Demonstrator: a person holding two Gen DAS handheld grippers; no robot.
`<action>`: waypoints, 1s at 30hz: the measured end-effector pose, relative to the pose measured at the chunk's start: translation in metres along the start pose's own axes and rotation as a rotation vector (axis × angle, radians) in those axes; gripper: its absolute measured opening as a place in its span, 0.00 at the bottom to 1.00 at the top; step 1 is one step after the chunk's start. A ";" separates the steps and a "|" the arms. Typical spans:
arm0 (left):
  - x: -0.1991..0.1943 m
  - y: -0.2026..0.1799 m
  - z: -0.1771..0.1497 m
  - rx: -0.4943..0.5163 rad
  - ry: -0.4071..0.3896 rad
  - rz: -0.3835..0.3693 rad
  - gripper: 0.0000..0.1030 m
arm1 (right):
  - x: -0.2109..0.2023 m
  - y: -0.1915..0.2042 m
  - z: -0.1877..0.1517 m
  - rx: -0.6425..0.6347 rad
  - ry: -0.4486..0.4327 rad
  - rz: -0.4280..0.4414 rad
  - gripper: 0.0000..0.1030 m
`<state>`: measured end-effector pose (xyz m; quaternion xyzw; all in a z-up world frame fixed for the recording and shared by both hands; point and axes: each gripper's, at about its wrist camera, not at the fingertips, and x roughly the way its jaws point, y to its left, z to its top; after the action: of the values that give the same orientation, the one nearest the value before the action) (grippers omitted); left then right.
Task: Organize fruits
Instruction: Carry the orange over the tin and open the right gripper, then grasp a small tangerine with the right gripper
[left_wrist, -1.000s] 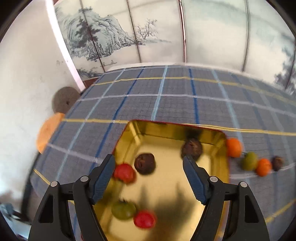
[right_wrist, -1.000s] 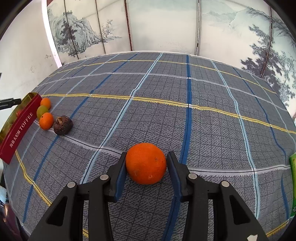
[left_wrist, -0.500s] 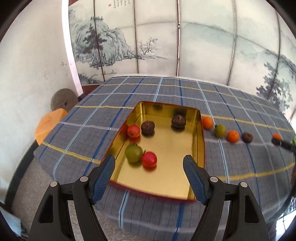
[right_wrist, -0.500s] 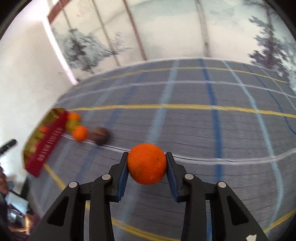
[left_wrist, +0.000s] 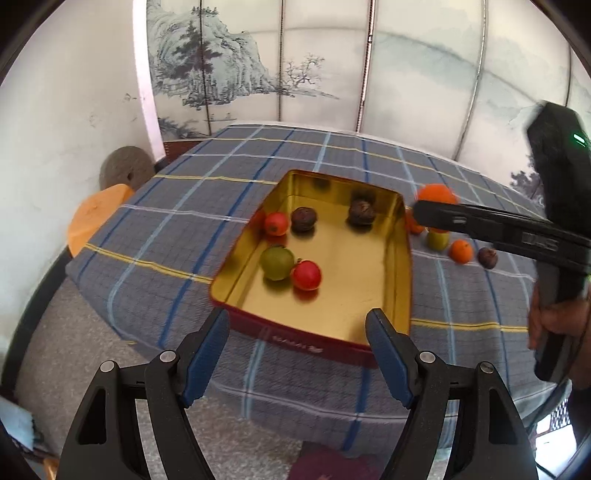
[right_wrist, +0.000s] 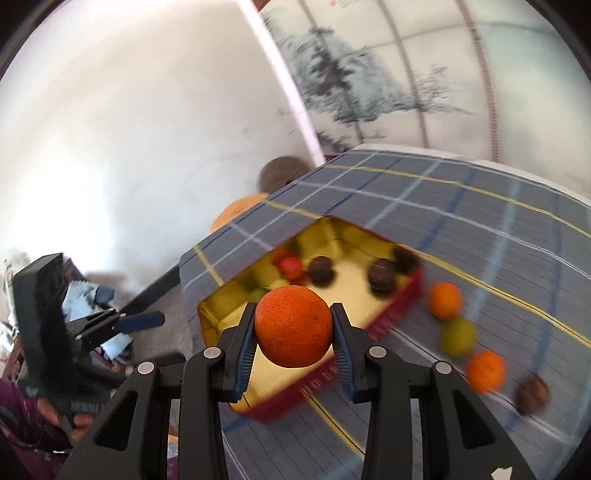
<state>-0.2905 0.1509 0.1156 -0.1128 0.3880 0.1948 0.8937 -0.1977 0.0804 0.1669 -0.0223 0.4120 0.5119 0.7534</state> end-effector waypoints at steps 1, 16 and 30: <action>0.000 0.002 -0.001 0.001 0.002 0.007 0.74 | 0.010 0.000 0.002 -0.001 0.018 -0.003 0.34; 0.007 0.015 -0.010 0.027 0.028 0.021 0.74 | -0.005 -0.026 0.016 0.020 -0.059 -0.130 0.70; 0.014 -0.012 -0.015 0.097 0.057 -0.029 0.75 | 0.003 -0.090 0.000 -0.130 0.166 -0.345 0.57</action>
<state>-0.2866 0.1386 0.0953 -0.0804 0.4208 0.1593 0.8895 -0.1257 0.0401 0.1299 -0.1833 0.4290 0.3972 0.7903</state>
